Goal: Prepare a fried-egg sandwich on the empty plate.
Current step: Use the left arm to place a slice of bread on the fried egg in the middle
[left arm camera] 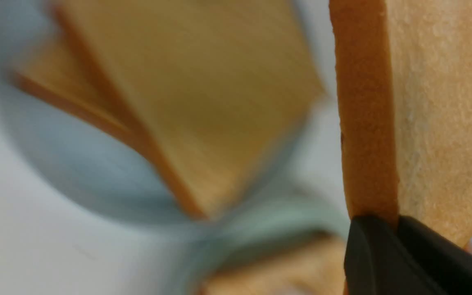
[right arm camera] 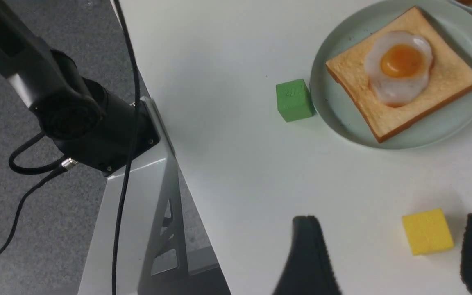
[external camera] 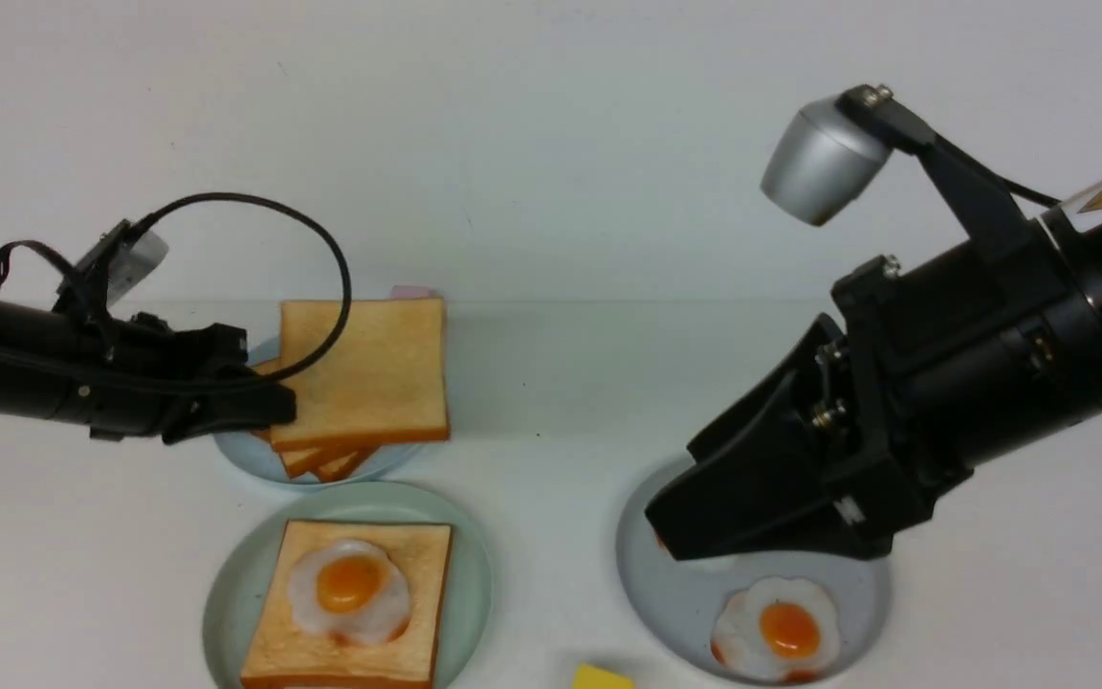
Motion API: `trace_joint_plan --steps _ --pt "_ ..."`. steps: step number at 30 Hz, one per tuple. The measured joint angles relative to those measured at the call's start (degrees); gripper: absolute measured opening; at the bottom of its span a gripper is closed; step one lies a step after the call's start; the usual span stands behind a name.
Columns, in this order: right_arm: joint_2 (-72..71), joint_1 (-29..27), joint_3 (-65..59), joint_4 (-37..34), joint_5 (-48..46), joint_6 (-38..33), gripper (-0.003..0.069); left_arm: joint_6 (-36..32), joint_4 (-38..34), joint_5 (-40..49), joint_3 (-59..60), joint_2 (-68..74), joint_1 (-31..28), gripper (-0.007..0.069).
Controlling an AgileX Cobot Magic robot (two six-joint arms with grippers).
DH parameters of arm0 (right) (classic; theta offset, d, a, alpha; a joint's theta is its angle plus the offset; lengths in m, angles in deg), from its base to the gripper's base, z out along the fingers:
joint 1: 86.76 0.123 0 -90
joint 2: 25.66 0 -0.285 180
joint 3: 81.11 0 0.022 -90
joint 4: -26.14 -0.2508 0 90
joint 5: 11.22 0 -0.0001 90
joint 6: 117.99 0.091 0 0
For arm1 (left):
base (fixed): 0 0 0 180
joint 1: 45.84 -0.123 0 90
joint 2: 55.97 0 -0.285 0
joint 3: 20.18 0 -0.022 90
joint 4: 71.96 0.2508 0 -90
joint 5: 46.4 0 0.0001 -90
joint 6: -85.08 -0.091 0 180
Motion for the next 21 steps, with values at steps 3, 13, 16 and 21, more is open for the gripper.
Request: trace_joint_plan --steps 3,13,16,21 --pt "0.0 0.0 0.0 0.1 0.1 0.0 0.0490 -0.6 0.4 2.7 3.6 -2.0 0.0 0.0016" --pt "0.0 0.0 0.0 1.9 0.2 0.1 0.0490 -2.7 2.6 -4.3 17.0 -5.7 0.0 0.0016" --pt "0.0 0.0 0.0 2.0 0.2 0.1 0.0490 -2.8 3.0 -5.4 17.1 -5.7 0.0 0.0016" --pt "0.0 0.0 0.0 2.2 0.2 0.1 0.0490 -2.8 4.5 -6.8 17.1 -5.7 0.0 0.0020"
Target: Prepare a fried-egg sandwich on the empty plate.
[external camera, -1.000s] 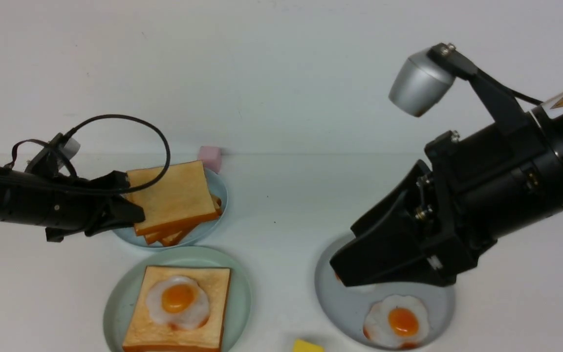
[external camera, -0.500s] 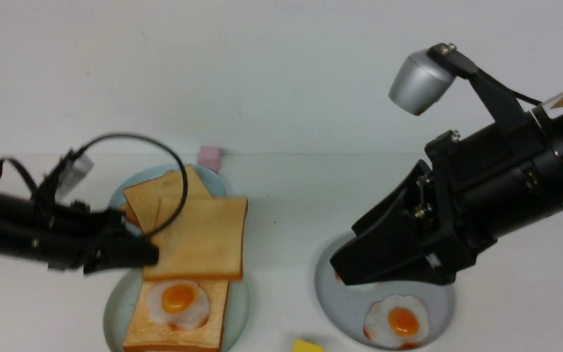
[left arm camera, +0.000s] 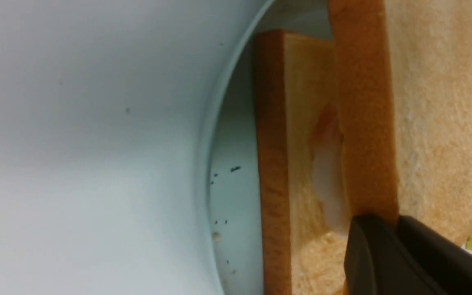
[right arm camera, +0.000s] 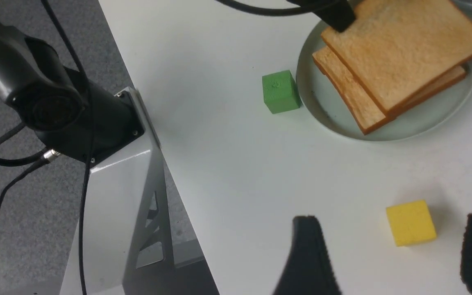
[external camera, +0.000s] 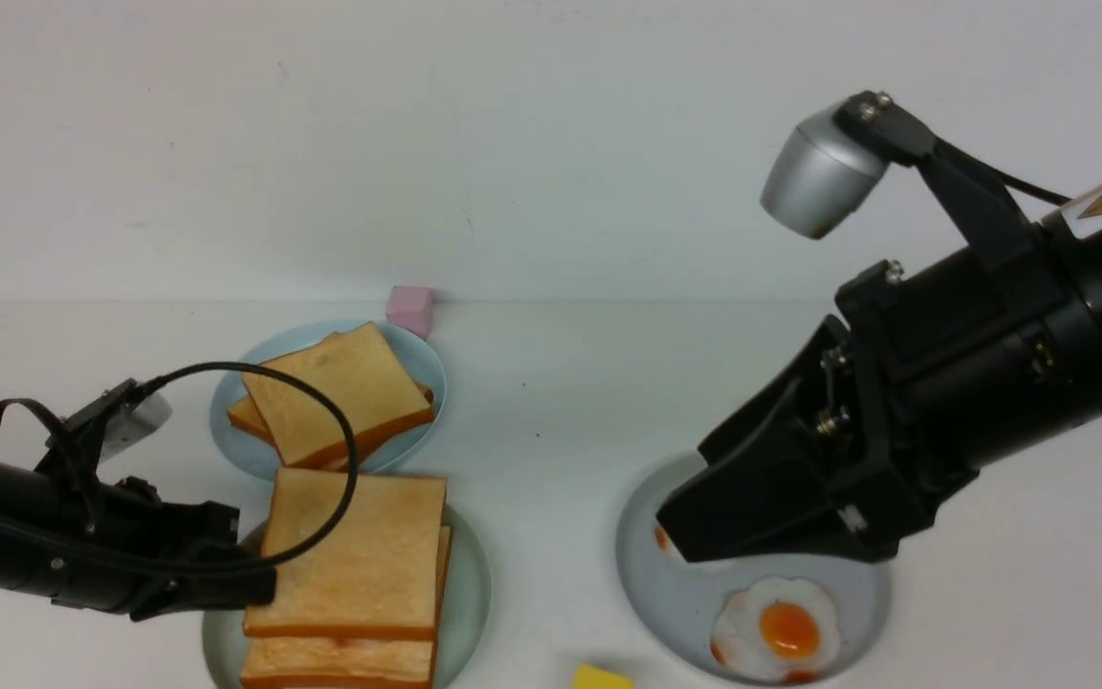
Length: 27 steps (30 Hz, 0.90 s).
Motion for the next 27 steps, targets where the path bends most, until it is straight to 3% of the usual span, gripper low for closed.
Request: trace_joint_plan --steps 6,13,16,19,20,23,27 --pt "0.0 0.0 0.0 0.0 0.2 0.0 0.0490 0.0 0.7 0.0 0.0 0.0 0.0 0.0071" --pt "0.0 0.0 0.0 0.3 0.3 0.0 0.0490 2.7 4.2 1.0 -1.4 -0.9 0.0 0.0282" --pt "0.0 0.0 0.0 1.3 0.6 0.0 0.0465 10.1 10.1 2.8 -4.2 -2.9 0.0 0.0403" --pt "0.0 0.0 0.0 2.1 1.0 0.0 0.0427 16.1 14.9 4.3 -6.2 -4.1 0.0 0.0448" --pt "0.0 0.0 0.0 2.8 1.5 0.2 0.0375 21.1 19.2 5.9 -8.0 -5.0 0.0 0.0470" --pt "0.0 0.0 0.0 5.4 2.4 2.4 0.0265 28.8 23.6 9.4 -12.0 -6.9 0.0 0.0480" --pt "-0.1 -0.1 0.0 14.0 2.9 9.7 0.0092 28.8 17.6 15.2 -15.7 -9.2 1.2 0.0452"
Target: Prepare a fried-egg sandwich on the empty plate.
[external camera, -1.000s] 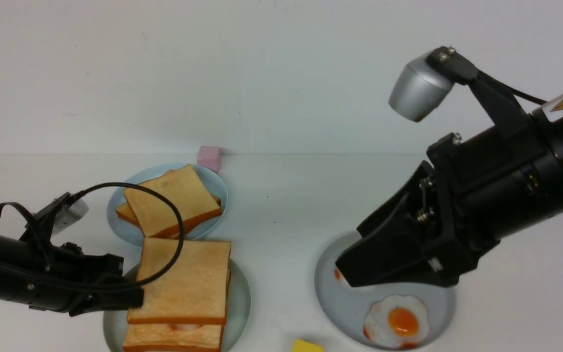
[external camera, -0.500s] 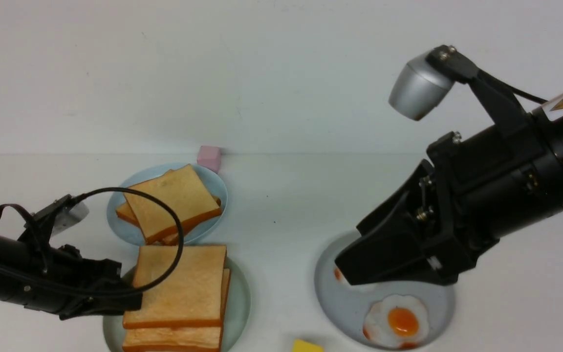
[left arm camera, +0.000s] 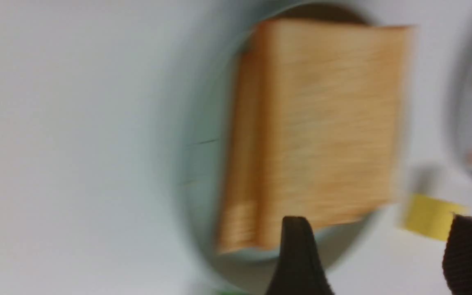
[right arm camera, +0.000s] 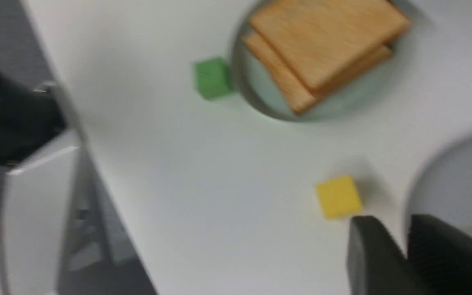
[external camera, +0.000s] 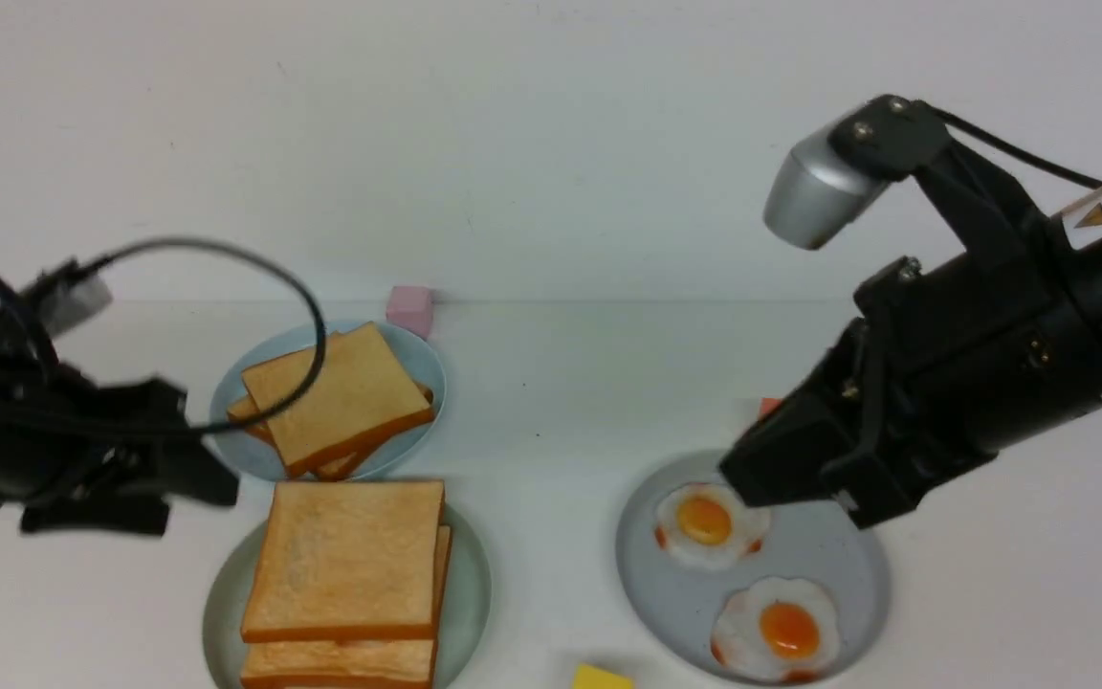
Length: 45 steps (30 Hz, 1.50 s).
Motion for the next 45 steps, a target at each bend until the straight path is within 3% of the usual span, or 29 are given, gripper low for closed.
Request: trace_joint_plan --steps 1,3,5,8,13,17,22,30,37,45 --pt "0.0 -0.1 0.0 1.1 -0.1 1.1 0.0084 -0.4 -1.4 0.0 -0.1 -0.1 0.4 0.0448" --pt "-0.8 -0.6 -0.3 7.0 -0.8 6.9 0.0006 -6.4 -8.2 4.8 -0.4 -1.4 3.8 0.0382" --pt "-2.9 -1.0 -1.5 11.7 -0.8 11.1 -0.0011 -9.9 -11.3 8.2 -0.4 -2.5 8.1 0.0296" --pt "-7.8 -1.0 -5.3 14.4 0.8 13.5 -0.0011 -10.1 -10.1 10.2 -0.4 -4.6 12.8 0.0171" --pt "-21.8 -1.0 -17.1 14.0 9.8 13.9 -0.0011 -4.8 -3.2 10.1 1.9 -13.1 17.8 -0.0008" --pt "-31.3 -1.0 -27.7 14.0 21.2 14.1 -0.0011 0.4 0.4 8.6 5.8 -22.0 20.3 -0.0013" --pt "-44.4 -1.0 -43.2 12.5 36.6 14.3 -0.0011 12.6 5.9 7.8 14.6 -36.9 23.9 -0.0013" --pt "-54.9 -1.0 -53.5 10.4 41.8 14.3 -0.0010 27.0 8.1 9.3 20.7 -55.9 24.8 -0.0013" --pt "-55.8 -1.0 -54.8 10.4 41.7 14.3 -0.0006 28.4 10.9 9.1 20.8 -65.3 24.8 -0.0013" --pt "-55.8 -1.0 -54.8 10.4 41.7 14.3 -0.0004 28.4 11.2 9.1 20.8 -66.7 24.8 -0.0013"
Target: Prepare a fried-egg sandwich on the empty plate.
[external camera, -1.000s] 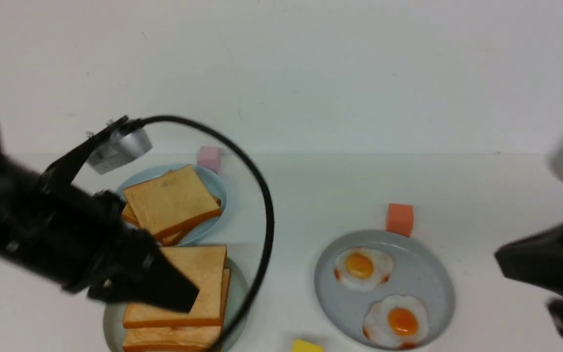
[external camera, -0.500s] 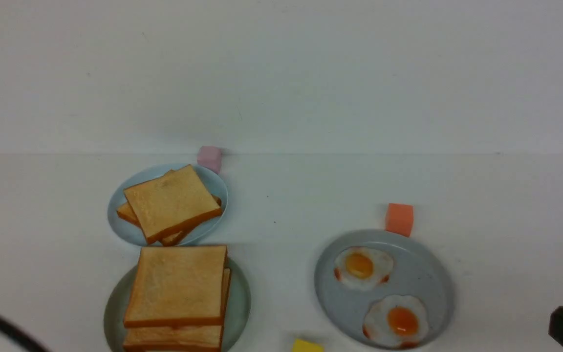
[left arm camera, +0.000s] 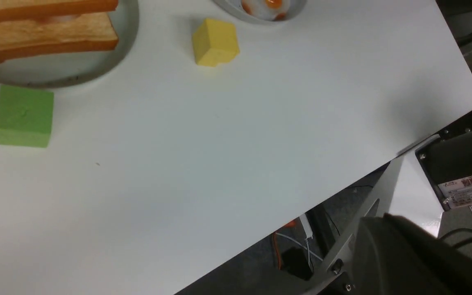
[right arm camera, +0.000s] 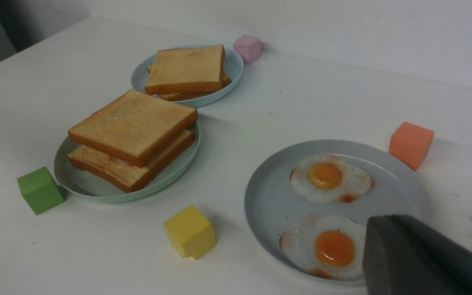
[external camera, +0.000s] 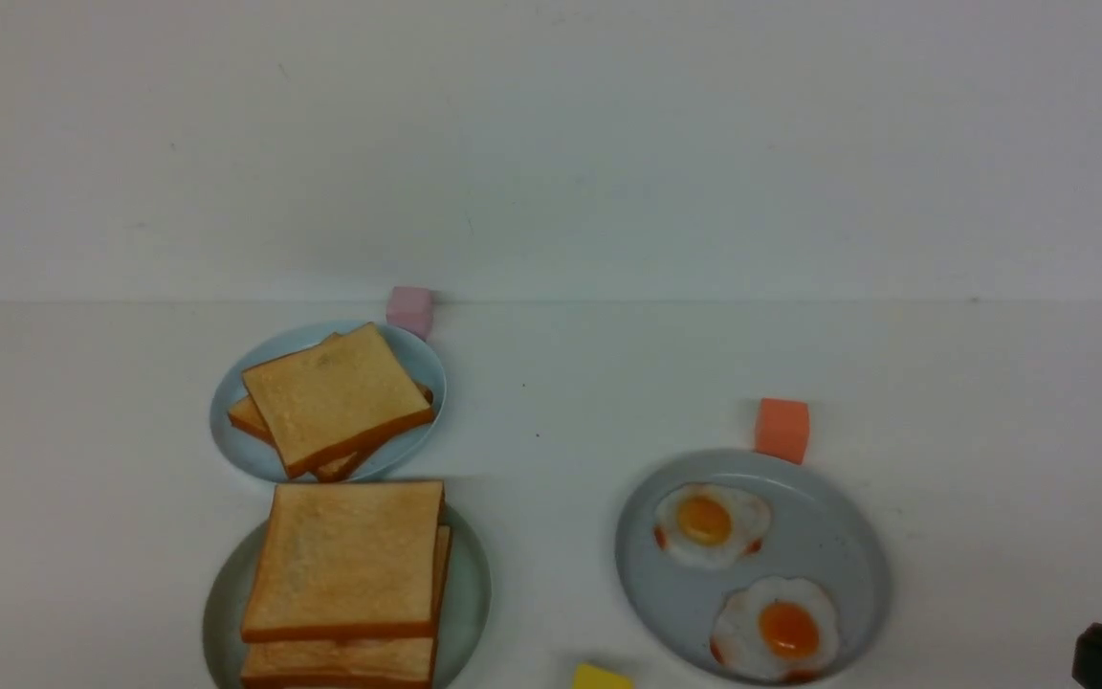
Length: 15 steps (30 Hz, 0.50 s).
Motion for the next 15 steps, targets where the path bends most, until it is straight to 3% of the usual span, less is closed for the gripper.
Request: trace_joint_plan --steps 5,8,10,11,15 --pt "0.0 0.0 0.0 0.0 0.0 0.0 0.0002 -0.1 1.6 -0.8 0.0 0.0 0.0 -0.0013" --pt "0.0 0.0 0.0 0.0 0.0 0.0 0.0002 -3.0 7.3 -5.3 0.8 -0.1 0.0 -0.0013" --pt "0.0 0.0 0.0 0.0 0.0 0.0 0.0002 -3.7 14.0 -12.0 2.9 -1.0 -0.4 -0.0013" --pt "0.0 0.0 0.0 0.0 0.0 0.0 0.0002 -3.7 14.0 -12.7 2.9 -1.2 -0.5 -0.0013" --pt "0.0 0.0 0.0 0.0 0.0 0.0 0.0002 3.6 29.5 -31.3 11.3 -7.7 -2.9 -0.0013"
